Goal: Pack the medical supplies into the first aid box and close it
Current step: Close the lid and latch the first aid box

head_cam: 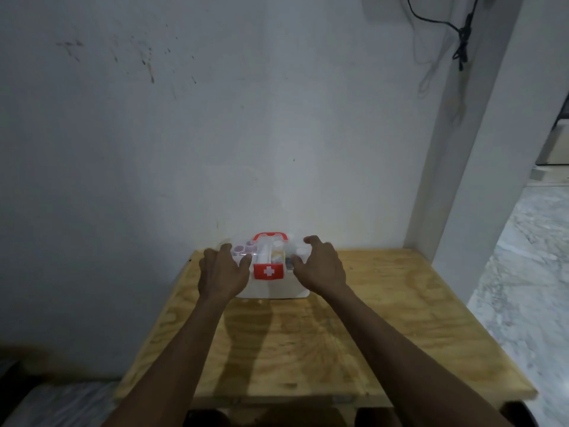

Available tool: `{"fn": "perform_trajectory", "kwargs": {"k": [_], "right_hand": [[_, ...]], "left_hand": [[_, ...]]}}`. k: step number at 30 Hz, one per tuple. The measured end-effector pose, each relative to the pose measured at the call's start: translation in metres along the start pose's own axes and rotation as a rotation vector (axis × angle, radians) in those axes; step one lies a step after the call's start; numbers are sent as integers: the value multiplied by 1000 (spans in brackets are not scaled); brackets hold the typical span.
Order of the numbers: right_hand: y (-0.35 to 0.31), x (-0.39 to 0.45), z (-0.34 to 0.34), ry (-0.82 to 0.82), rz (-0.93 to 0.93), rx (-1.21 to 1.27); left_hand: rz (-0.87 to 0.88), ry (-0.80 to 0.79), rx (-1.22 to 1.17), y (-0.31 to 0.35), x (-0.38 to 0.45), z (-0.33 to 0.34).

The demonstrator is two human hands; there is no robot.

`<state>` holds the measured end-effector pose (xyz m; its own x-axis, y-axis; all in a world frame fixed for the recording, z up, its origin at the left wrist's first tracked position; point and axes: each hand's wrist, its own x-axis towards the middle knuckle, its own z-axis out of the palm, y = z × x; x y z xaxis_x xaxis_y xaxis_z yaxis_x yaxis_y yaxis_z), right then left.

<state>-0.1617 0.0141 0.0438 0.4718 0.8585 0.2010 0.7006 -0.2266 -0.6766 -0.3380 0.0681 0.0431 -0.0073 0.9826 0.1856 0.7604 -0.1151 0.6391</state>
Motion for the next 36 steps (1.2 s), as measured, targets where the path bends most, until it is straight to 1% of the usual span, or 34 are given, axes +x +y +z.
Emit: {"fn": "perform_trajectory", "kwargs": {"k": [2, 5, 8, 11, 17, 23, 27, 31, 36], "right_hand": [[3, 4, 5, -15, -118, -120], [9, 10, 15, -113, -218, -179], [17, 14, 25, -148, -236, -148], [23, 12, 31, -149, -230, -109], [33, 9, 38, -128, -288, -68], [38, 6, 43, -127, -272, -14], [40, 2, 47, -83, -270, -24], [42, 0, 53, -56, -277, -28], [45, 2, 54, -64, -280, -24]], "left_hand": [[111, -18, 40, -5, 5, 1], [247, -154, 62, -16, 17, 5], [291, -221, 36, -22, 20, 9], [337, -200, 5, -28, 19, 17], [350, -178, -5, -36, 18, 24], [358, -186, 35, -39, 17, 25], [401, -136, 82, -44, 14, 28], [373, -116, 95, -40, 15, 29], [368, -127, 63, -40, 13, 28]]}}
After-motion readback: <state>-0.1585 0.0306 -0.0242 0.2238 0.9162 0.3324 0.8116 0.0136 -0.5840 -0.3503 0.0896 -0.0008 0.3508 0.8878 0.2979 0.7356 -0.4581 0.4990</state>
